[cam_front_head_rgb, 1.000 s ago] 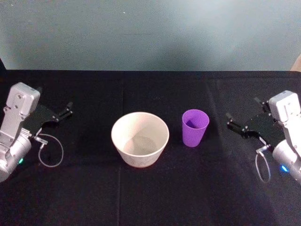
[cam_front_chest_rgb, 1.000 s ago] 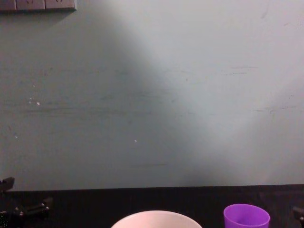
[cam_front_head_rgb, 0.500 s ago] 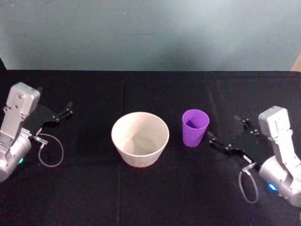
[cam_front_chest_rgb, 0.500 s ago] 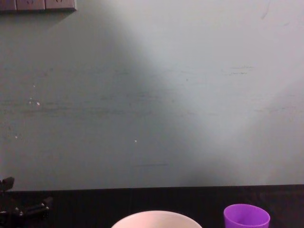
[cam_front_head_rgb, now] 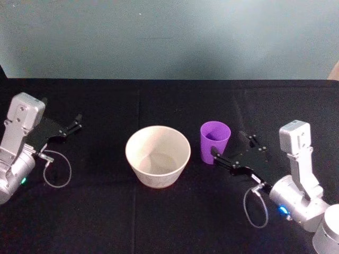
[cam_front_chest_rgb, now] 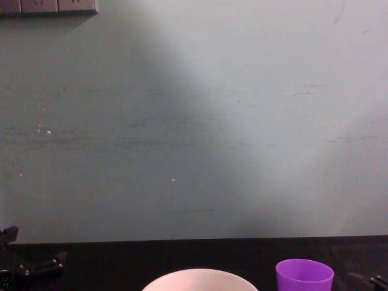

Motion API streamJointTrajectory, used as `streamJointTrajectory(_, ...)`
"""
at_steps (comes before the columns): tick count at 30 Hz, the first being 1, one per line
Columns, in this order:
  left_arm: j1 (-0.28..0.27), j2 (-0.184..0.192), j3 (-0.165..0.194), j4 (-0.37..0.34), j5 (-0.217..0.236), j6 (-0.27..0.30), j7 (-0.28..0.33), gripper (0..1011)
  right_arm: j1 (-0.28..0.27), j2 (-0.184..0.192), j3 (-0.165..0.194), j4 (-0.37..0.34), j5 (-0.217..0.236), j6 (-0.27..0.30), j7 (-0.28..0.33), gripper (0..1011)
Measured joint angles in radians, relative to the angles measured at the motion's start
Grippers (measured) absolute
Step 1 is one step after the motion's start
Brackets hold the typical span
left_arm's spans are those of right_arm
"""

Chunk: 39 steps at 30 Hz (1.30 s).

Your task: Pick up the cup and pour the mung beans from the cup into the bowl.

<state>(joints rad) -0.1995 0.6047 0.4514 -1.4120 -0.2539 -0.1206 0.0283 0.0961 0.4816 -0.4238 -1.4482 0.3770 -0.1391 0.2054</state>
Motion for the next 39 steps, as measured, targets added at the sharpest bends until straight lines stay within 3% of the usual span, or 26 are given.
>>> streamJointTrajectory(17, 0.0, 0.0, 0.0, 0.0, 0.0, 0.0, 0.0, 1000, 0.071, -0.093, -0.001, 0.122, -0.001, -0.024, 0.09, 1003)
streamJointTrajectory(39, 0.0, 0.0, 0.0, 0.0, 0.0, 0.0, 0.0, 1000, 0.128, -0.139, 0.013, 0.195, -0.044, -0.009, 0.157, 1003)
